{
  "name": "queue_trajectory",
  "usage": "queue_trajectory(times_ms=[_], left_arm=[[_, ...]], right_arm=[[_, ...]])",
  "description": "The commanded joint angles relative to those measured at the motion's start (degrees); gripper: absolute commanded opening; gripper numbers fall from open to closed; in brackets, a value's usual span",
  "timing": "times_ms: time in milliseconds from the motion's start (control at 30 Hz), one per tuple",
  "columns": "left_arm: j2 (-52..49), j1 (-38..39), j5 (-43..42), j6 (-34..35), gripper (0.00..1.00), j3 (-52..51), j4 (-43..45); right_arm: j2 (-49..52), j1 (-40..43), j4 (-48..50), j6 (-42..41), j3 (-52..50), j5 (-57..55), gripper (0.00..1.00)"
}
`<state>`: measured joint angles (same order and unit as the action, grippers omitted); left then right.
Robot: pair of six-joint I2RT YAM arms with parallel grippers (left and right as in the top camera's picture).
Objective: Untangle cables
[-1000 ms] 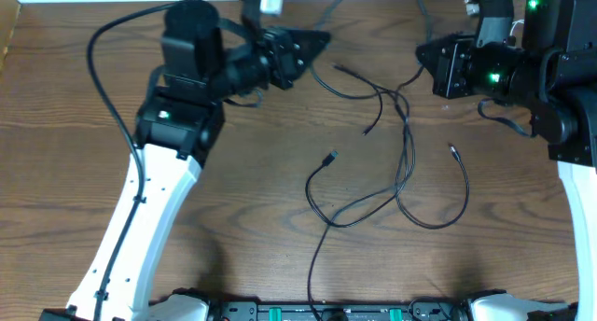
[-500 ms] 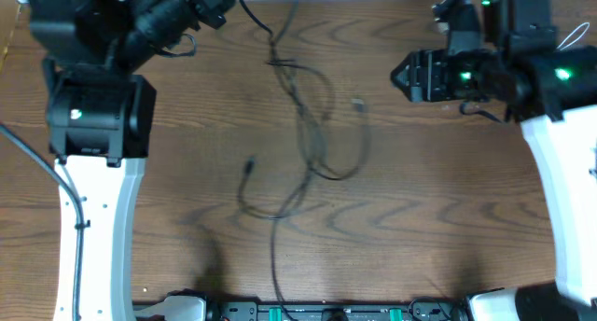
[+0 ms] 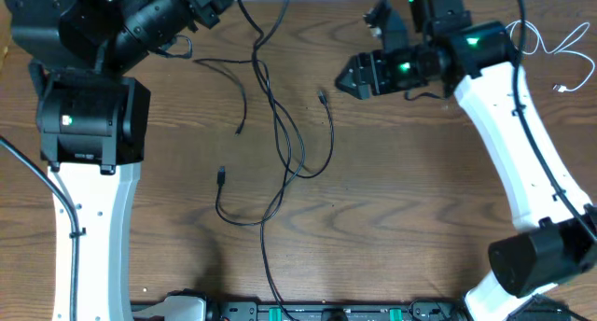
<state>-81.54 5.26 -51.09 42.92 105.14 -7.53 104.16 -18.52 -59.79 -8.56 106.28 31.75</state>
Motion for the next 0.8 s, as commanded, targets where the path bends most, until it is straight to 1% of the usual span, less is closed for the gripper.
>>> queue_trajectory(times_ms=[0,167,300,500,667,767], left_arm=[[0.70,-0.20,-6.84,0.74,0.08,1.33,0.28],[0.70,-0.20,-11.26,0.96,0.08,1.33,-1.84],[0.70,-0.09,-12.17,3.52,0.08,1.33,-3.10],[0.68,0.33,-13.90,3.48,0.08,1.27,-3.15],[0.68,0.33,-14.47,3.48,0.08,1.27,-4.66],[0.63,0.33,-14.47,3.26,0.08,1.22,-6.40]], right_arm=[[2.08,-1.11,2.75,-4.98,-0.24,3.85,0.75],[4.50,-3.13,8.55,-8.61,-0.24,4.85,0.75],[5.49,-3.89,12.68,-12.50,-0.24,4.83,0.75],[7.21,-6.32,16.87,-18.91,-0.26,4.85,0.74],[9.11,-8.81,19.02,-21.14,-0.24,4.74,0.74],[10.36,-10.23,20.39,-21.90,-0.26,4.87,0.72]])
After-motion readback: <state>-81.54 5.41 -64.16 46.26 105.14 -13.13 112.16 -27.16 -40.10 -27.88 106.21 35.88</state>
